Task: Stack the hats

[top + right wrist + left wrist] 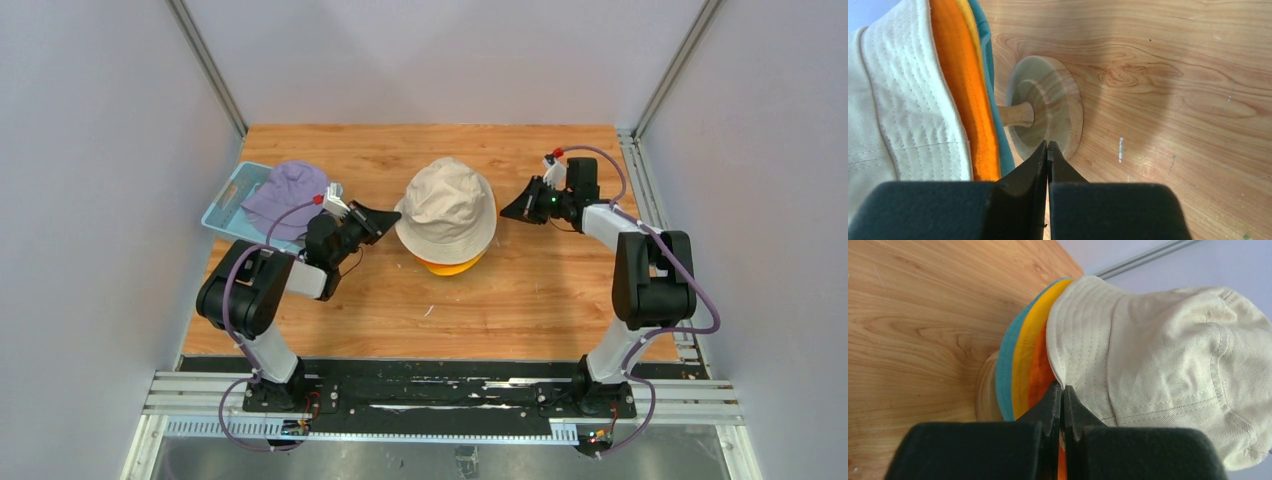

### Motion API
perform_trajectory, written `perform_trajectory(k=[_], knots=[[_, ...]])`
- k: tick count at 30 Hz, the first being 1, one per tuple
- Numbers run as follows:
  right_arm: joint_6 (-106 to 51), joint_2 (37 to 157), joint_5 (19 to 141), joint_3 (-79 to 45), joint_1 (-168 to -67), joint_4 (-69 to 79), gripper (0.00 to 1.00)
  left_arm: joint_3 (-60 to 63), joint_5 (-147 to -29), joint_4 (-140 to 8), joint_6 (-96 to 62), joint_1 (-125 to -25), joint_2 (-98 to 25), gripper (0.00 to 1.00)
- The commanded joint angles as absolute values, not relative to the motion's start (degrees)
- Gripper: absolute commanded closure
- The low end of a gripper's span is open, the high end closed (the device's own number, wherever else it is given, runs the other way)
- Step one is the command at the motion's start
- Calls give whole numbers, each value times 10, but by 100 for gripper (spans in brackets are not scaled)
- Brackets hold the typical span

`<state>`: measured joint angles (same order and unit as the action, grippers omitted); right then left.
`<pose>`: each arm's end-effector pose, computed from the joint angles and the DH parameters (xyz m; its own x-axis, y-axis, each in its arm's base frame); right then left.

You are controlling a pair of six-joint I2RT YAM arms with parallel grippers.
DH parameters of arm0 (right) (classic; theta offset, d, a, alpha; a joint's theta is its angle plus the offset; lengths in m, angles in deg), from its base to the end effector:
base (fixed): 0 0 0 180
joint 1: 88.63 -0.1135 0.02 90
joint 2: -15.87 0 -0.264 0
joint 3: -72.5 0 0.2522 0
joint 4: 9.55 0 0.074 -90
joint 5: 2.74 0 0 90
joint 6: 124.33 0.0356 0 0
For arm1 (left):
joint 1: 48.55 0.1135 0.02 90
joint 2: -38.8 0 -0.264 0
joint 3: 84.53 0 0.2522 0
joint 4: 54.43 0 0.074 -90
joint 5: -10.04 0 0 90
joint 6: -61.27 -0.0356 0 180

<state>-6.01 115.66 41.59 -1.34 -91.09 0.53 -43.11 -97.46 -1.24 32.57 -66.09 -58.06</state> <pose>0.3702 0.0414 0.2051 -0.8057 0.2972 -0.5123 -0.2564 0.6047 0.7540 0.2852 -0.1014 0.1637 -0.5214 -0.7125 -0.4695 0.2428 0.4036 -0.8821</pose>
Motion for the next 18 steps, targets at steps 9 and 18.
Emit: perform_trajectory(k=[9, 18], knots=[[-91, 1108, 466, -4, -903, 40, 80, -437, -979, -47, 299, -652, -559, 64], [-118, 1058, 514, -4, -903, 64, 58, -391, -900, -320, 173, -652, -405, 56]])
